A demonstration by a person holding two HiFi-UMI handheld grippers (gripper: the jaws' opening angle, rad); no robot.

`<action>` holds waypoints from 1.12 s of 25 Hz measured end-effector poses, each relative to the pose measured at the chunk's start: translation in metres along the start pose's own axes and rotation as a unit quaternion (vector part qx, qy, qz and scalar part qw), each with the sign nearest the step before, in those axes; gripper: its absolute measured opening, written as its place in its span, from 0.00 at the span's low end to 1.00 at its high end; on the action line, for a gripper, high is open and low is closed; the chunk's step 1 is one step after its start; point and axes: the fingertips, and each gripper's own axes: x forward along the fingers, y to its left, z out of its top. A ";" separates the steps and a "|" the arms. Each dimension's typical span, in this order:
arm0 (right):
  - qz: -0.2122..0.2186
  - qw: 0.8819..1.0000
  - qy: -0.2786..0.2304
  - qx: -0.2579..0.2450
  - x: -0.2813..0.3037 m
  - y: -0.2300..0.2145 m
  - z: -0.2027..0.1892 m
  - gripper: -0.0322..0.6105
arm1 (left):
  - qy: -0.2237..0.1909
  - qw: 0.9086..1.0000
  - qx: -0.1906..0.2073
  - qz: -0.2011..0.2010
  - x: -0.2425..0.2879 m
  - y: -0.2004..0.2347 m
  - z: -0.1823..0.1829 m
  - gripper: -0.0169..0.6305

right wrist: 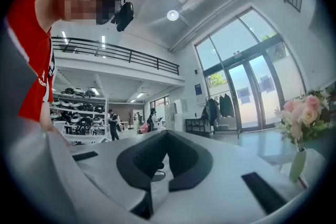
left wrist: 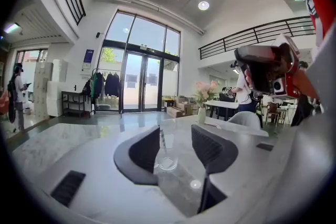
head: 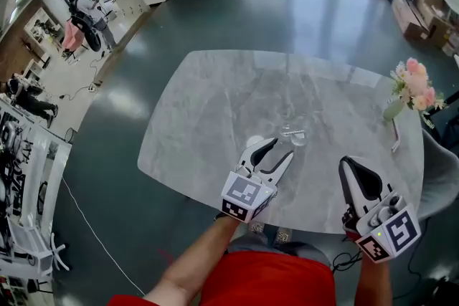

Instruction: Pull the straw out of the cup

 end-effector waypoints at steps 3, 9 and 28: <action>-0.012 1.000 0.004 -0.001 0.002 -0.003 -0.003 0.05 | 0.014 1.000 0.002 -0.007 0.021 0.010 -0.011 0.34; -0.033 0.999 0.010 0.000 0.006 -0.008 -0.005 0.05 | 0.034 0.999 0.011 -0.020 0.055 0.022 -0.026 0.34; -0.063 0.998 0.018 0.007 -0.001 -0.040 -0.010 0.05 | -0.012 0.998 0.038 -0.047 0.061 -0.001 0.019 0.07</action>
